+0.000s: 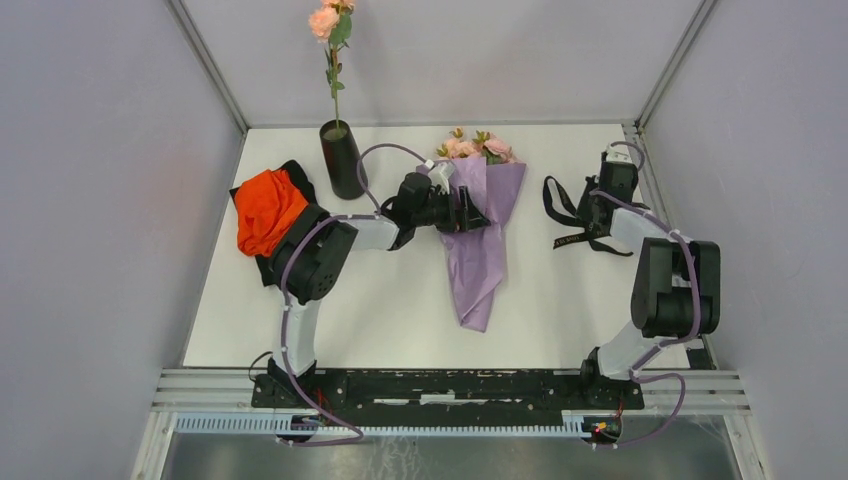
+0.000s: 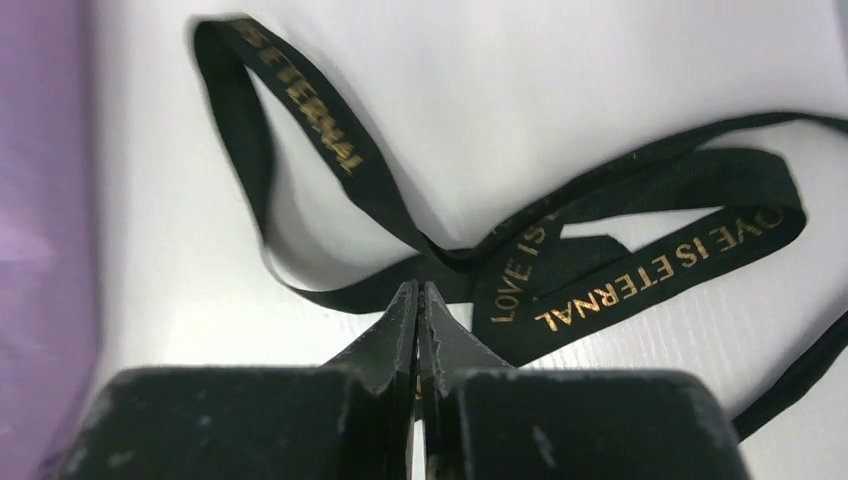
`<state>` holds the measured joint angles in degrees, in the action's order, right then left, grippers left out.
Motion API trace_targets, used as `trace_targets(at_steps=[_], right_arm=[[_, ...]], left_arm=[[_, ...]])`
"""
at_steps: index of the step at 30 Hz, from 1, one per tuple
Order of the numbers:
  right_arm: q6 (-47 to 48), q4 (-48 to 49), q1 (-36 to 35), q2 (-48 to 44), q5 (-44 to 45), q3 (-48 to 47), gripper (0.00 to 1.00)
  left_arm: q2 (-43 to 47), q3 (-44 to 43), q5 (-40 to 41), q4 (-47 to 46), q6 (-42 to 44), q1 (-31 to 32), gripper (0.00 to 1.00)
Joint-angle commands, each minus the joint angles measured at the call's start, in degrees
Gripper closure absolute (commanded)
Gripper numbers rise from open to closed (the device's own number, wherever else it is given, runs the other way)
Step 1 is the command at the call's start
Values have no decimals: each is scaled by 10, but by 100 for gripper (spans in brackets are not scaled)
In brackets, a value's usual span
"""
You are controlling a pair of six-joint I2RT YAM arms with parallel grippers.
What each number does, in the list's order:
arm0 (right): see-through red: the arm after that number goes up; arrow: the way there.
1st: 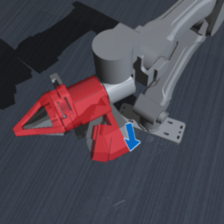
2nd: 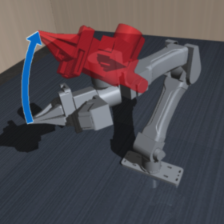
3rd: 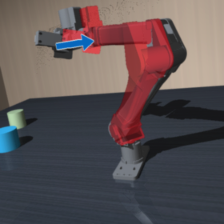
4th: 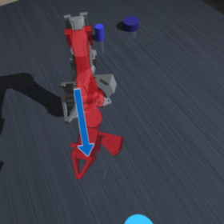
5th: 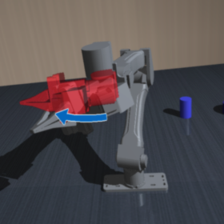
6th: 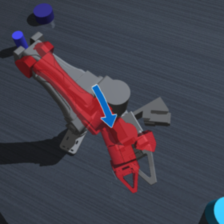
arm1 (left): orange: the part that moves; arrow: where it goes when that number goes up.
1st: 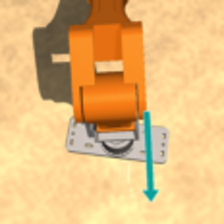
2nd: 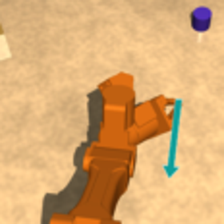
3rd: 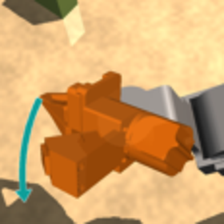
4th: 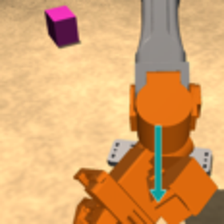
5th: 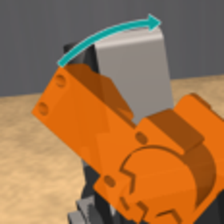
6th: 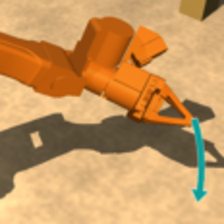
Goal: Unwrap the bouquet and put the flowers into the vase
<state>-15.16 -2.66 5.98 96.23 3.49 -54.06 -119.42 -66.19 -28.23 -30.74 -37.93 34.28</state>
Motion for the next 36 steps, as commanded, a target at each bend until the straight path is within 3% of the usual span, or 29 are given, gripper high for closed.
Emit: trace_targets(at_steps=[1, 8, 20, 26, 36], right_arm=[[7, -2, -22, -72, 4, -31, 93], [15, -1, -125, -97, 16, -27, 87], [4, 35, -289, -57, 46, 3, 87], [14, 12, -399, -66, 68, -39, 85], [1, 40, -494, 38, 39, -101, 85]], left_arm=[[68, -70, 23, 100, 100, 17, 5], [142, -114, 89, 183, 128, 45, 4], [372, 57, 325, 230, 160, 50, 2], [449, 95, 376, 254, 156, 49, 1], [568, 137, 505, 296, 89, 49, 5]])
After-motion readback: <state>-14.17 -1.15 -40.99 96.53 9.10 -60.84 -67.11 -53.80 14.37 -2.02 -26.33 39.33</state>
